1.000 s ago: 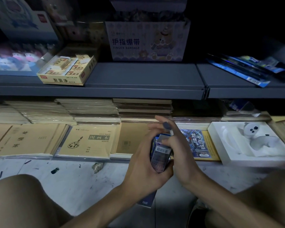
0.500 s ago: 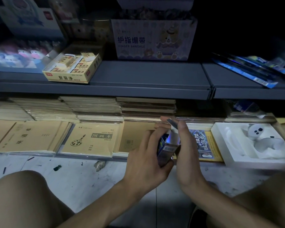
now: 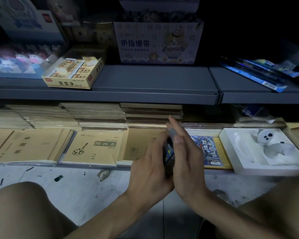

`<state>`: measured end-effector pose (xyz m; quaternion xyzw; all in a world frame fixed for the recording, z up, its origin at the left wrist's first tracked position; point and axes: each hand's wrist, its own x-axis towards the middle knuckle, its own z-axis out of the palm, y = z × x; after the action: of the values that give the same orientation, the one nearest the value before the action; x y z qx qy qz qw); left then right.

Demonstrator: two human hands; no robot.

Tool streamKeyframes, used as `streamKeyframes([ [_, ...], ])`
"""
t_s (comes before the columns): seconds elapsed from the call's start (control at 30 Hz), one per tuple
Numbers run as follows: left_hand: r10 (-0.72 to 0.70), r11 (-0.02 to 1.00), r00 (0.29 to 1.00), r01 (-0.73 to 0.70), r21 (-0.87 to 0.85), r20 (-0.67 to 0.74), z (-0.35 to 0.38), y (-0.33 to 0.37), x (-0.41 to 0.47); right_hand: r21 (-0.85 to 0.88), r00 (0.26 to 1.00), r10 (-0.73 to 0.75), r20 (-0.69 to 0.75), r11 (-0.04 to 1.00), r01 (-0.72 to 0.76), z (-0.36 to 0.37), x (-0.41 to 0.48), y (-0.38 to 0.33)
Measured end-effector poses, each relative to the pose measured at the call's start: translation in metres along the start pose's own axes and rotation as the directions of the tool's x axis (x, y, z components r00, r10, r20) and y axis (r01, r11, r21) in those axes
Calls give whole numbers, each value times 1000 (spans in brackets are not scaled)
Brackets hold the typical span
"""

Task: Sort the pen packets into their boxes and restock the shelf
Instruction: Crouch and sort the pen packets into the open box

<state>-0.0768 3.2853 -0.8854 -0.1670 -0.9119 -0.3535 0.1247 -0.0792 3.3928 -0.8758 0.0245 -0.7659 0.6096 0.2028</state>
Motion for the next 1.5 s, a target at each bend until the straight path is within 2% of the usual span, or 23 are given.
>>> streamKeyframes([
  [0.2,21,1000,1000,-21,20,-3,-5,4,3,-54,995,-96,35,994,98,-7,3,1],
  [0.67,51,994,996,-43,99,-73,7,-3,3,-25,1000,-12,-6,1000,12,-5,0,2],
  [0.77,35,996,997,-29,80,-75,10,-6,2,-31,1000,11,7,999,-11,-7,1,3],
  [1.1,-38,995,999,38,94,-5,11,-10,2,-219,991,45,128,976,-16,-9,4,-3],
  [1.3,19,983,1000,-17,181,-8,10,-13,6,-162,978,139,152,980,-114,-12,8,-8],
  [1.5,24,980,999,-30,197,32,7,-13,11,-248,975,115,193,967,-65,-15,9,-6],
])
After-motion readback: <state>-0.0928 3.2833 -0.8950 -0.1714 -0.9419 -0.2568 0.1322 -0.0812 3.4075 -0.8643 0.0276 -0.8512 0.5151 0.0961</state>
